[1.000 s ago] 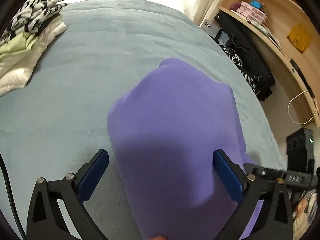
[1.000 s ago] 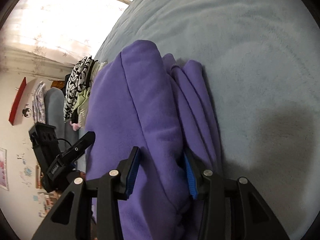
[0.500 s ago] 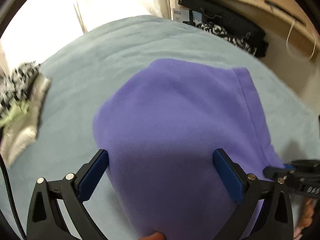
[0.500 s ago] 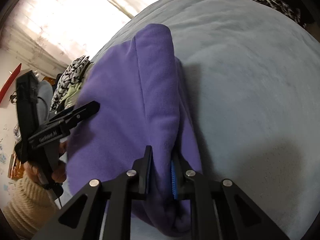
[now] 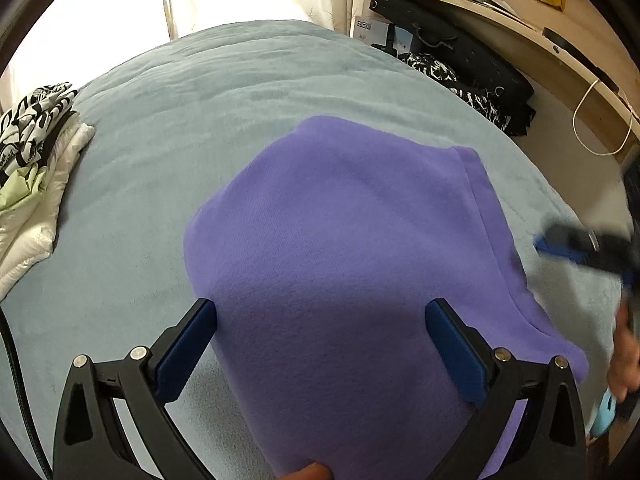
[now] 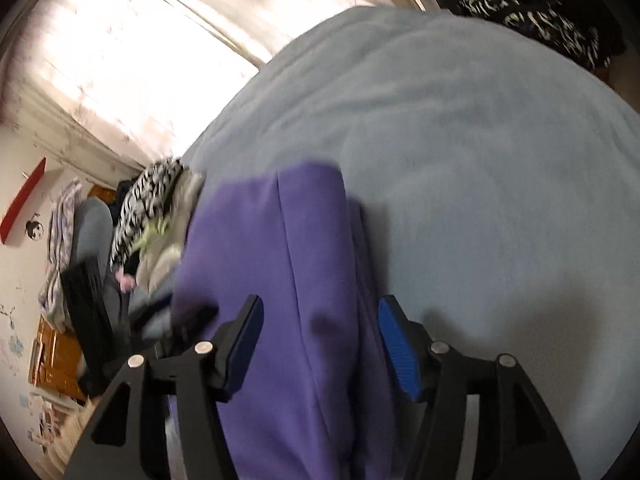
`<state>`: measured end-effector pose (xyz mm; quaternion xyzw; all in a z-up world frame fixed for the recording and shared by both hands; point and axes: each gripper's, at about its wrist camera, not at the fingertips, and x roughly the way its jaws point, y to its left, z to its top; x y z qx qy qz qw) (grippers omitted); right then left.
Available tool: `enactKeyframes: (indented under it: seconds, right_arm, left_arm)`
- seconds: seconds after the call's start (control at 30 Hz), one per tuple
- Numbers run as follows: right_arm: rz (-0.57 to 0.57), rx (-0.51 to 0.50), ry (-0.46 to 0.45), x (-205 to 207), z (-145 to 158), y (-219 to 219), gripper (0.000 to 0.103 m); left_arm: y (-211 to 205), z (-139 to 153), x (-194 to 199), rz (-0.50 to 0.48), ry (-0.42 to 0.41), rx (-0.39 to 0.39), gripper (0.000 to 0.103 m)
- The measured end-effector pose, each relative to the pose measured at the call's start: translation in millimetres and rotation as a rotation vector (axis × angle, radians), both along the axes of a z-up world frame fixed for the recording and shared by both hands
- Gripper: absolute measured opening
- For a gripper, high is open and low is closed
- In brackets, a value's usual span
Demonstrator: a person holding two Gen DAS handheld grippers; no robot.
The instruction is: Fold large clothes
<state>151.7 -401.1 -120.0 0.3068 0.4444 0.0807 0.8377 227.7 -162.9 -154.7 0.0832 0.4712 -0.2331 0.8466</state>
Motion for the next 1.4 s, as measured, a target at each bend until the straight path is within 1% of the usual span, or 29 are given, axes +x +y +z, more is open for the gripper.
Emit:
enactKeyframes:
  seconds: [0.1,0.2,0.23,0.27,0.3,0.33,0.43,0.5,0.57,0.63,0.67,0.73,0.8,0.87,0.93,1.0,1.03,1.1,1.17,1.23,1.3,1.37,1.4]
  right_arm:
    - [0.003,0.027,0.049,40.2,-8.6,-3.1,0.06]
    - [0.02,0.061,0.087,69.6,-20.9,4.4,0.06]
    - [0.029,0.062,0.088,73.0,-23.7,6.6,0.058]
    - [0.04,0.037,0.087,76.9,-25.3,11.6,0.051]
    - [0.048,-0.005,0.091,79.8,-26.1,16.9,0.025]
    - [0.063,-0.04,0.102,83.2,-27.1,22.5,0.019]
    - [0.032,-0.11,0.092,85.0,-23.0,25.9,0.017]
    - [0.006,-0.144,0.102,88.8,-30.7,26.1,0.017]
    - [-0.007,-0.161,0.125,93.6,-47.7,26.6,0.019]
    - [-0.027,-0.145,0.139,94.1,-58.2,23.9,0.029]
    - [-0.039,-0.126,0.144,93.5,-61.0,20.2,0.031]
    - [-0.054,-0.1,0.16,91.4,-63.4,13.6,0.047]
    - [-0.063,-0.038,0.163,86.8,-63.8,6.7,0.052]
    - [-0.069,-0.001,0.169,79.0,-57.7,4.3,0.055]
    - [-0.068,-0.031,0.163,69.0,-45.1,7.5,0.055]
    - [-0.053,-0.122,0.132,51.5,-22.8,16.3,0.055]
    - [-0.046,-0.151,0.115,45.3,-15.0,20.7,0.055]
    - [-0.007,-0.223,0.056,19.8,5.3,32.6,0.055]
    - [0.045,-0.245,0.015,-0.5,16.2,42.5,0.055]
    - [0.11,-0.264,-0.006,-18.3,21.6,55.9,0.055]
    - [0.163,-0.307,-0.027,-35.7,22.0,70.8,0.054]
    - [0.212,-0.338,-0.023,-46.0,14.9,78.8,0.054]
    - [0.227,-0.353,-0.003,-48.8,7.2,80.9,0.054]
  left_arm:
    - [2.3,0.4,4.7,-0.006,0.023,-0.007,0.103]
    - [6.3,0.8,11.6,-0.01,0.054,-0.018,0.103]
    - [7.7,1.0,14.7,-0.011,0.066,-0.021,0.103]
    - [7.7,1.1,17.1,-0.011,0.073,-0.022,0.103]
    - [8.3,1.4,19.8,-0.011,0.08,-0.024,0.103]
    - [8.4,1.5,22.2,-0.01,0.083,-0.025,0.103]
    - [5.3,-0.7,27.8,-0.003,0.078,-0.026,0.103]
    - [-0.2,-3.9,27.9,-0.004,0.056,-0.013,0.103]
    - [-7.0,-7.4,27.1,-0.01,0.032,0.012,0.103]
    - [-11.7,-9.6,26.6,-0.013,0.011,0.036,0.103]
    - [-11.9,-9.9,26.6,-0.016,0.007,0.037,0.103]
    - [-6.6,-9.7,27.5,-0.018,0.02,0.019,0.103]
    - [0.1,-7.3,27.5,-0.014,0.039,0.003,0.103]
    - [6.6,-2.6,25.7,0.007,0.072,-0.008,0.103]
    - [11.0,3.3,21.0,0.03,0.087,-0.018,0.103]
    - [18.7,13.8,8.4,0.063,0.059,-0.018,0.103]
    - [23.8,20.2,-1.6,0.069,0.034,-0.024,0.102]
    - [28.8,26.3,-18.3,0.075,0.007,-0.006,0.102]
    - [31.5,30.5,-40.2,0.074,-0.023,0.001,0.102]
    - [32.6,32.4,-57.7,0.067,-0.028,-0.009,0.102]
    - [30.7,28.9,-72.8,0.05,0.005,-0.02,0.102]
    - [28.8,22.3,-86.6,0.036,0.014,-0.016,0.102]
    - [28.3,19.0,-91.3,0.032,0.012,-0.012,0.102]
